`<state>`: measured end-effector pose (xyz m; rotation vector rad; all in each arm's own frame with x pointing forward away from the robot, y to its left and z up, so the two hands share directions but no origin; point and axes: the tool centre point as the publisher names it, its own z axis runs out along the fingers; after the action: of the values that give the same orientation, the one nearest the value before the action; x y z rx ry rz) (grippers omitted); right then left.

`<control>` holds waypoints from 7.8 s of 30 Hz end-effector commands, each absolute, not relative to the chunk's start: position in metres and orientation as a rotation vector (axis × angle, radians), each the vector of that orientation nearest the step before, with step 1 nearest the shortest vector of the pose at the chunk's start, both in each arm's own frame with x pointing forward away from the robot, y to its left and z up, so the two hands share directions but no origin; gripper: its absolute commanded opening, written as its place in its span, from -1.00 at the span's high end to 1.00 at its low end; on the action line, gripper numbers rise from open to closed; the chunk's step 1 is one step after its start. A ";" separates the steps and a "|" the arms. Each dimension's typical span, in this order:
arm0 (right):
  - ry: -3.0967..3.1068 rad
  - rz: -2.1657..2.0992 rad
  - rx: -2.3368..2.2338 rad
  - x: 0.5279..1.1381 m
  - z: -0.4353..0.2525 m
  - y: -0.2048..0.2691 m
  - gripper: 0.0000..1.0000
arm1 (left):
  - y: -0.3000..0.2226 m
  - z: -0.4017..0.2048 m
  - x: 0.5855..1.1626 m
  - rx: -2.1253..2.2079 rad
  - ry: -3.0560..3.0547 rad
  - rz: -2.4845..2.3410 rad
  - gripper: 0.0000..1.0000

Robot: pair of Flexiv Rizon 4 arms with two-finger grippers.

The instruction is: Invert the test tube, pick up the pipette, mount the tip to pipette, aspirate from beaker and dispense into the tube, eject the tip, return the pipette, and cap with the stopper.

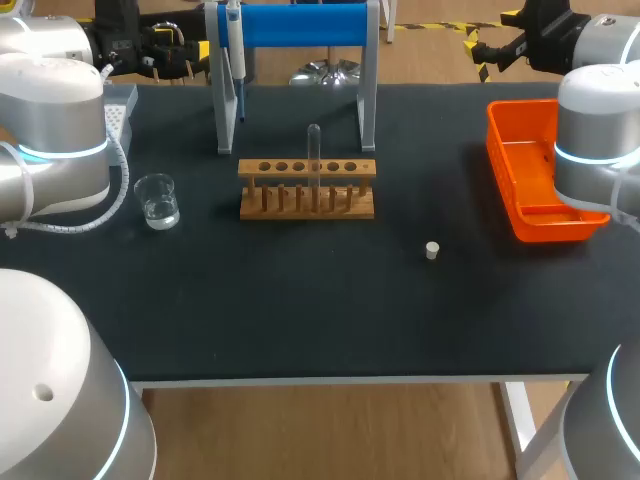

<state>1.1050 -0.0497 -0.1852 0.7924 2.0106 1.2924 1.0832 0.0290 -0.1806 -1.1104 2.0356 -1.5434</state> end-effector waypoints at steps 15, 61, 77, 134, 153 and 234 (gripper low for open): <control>2.030 1.320 0.738 1.091 -0.184 -0.042 -1.00 | 0.029 -0.182 1.083 -1.108 2.032 -1.546 -1.00; 2.138 1.598 0.399 0.875 -0.251 0.082 -1.00 | 0.029 -0.182 1.083 -1.108 2.032 -1.546 -1.00; 2.138 1.598 0.399 0.875 -0.251 0.082 -1.00 | -0.016 -0.199 0.964 -0.842 1.989 -1.541 -1.00; 2.310 2.104 -0.065 0.933 -0.242 0.159 -1.00 | -0.051 -0.245 0.871 -0.634 2.070 -1.602 -1.00; 2.367 2.173 -0.108 0.930 -0.260 0.195 -1.00 | -0.051 -0.245 0.871 -0.634 2.070 -1.602 -1.00; 2.309 2.246 -0.133 0.943 -0.282 0.253 0.20 | -0.051 -0.245 0.871 -0.634 2.070 -1.602 -1.00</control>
<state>0.9424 0.2524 -0.2820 -0.1307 2.3090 2.2474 0.8716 -0.0505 -0.2436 -0.6334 2.0763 -1.6019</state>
